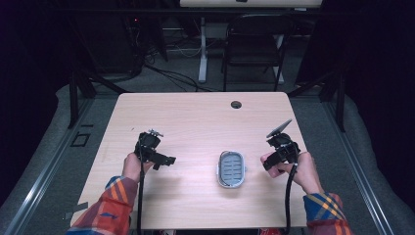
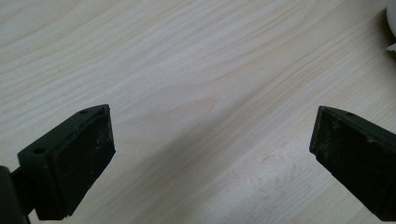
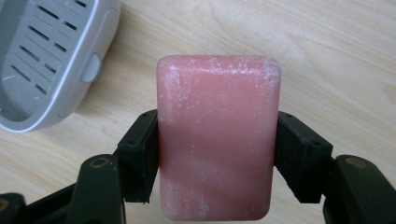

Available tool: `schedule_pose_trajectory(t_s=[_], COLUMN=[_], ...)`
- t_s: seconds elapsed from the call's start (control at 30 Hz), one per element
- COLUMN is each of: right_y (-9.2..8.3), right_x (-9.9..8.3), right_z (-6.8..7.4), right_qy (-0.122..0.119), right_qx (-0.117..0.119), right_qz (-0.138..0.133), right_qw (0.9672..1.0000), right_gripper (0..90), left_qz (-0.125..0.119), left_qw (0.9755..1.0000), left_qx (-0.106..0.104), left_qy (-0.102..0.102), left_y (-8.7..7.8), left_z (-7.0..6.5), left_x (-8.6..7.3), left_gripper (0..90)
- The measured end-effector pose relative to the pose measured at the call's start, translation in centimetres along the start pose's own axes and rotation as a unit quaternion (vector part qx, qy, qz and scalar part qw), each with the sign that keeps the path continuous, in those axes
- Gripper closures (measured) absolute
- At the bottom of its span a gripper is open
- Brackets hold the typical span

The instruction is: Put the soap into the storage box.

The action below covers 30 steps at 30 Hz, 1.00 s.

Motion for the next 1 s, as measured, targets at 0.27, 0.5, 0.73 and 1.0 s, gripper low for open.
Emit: schedule_pose_trajectory(t_s=[0.27,0.5,0.73,1.0], right_y=[-1.5,-2.7,-3.9,-4.8], right_x=[0.4,1.1,1.8,2.4], right_z=[0.5,0.9,1.3,1.7], right_qy=[-0.019,-0.023,-0.032,-0.044], right_qx=[-0.002,-0.001,-0.003,-0.003], right_qz=[0.0,-0.006,-0.009,-0.002], right_qw=[0.9998,0.9997,0.9995,0.999], right_gripper=[37.3,37.3,37.3,37.4], left_qz=[0.0,0.002,0.002,0.003], left_qw=[1.0,1.0,1.0,1.0], left_qx=[0.002,0.001,0.002,0.002], left_qy=[0.001,0.004,0.005,-0.002], left_y=[0.0,0.0,0.1,0.1], left_z=[-0.1,-0.1,-0.2,0.1], left_x=[0.0,0.0,0.1,0.0], left_gripper=[0.0,0.0,0.0,0.0])
Point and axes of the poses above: each handheld gripper's, and its own axes: y roughly forward along the jaws, x roughly out of its top, z roughly to its left, the point moved 1 cm from there along y, roughly forward along the jaws, and after that the axes turned 2 degrees about -x, right-handed, at the moved point
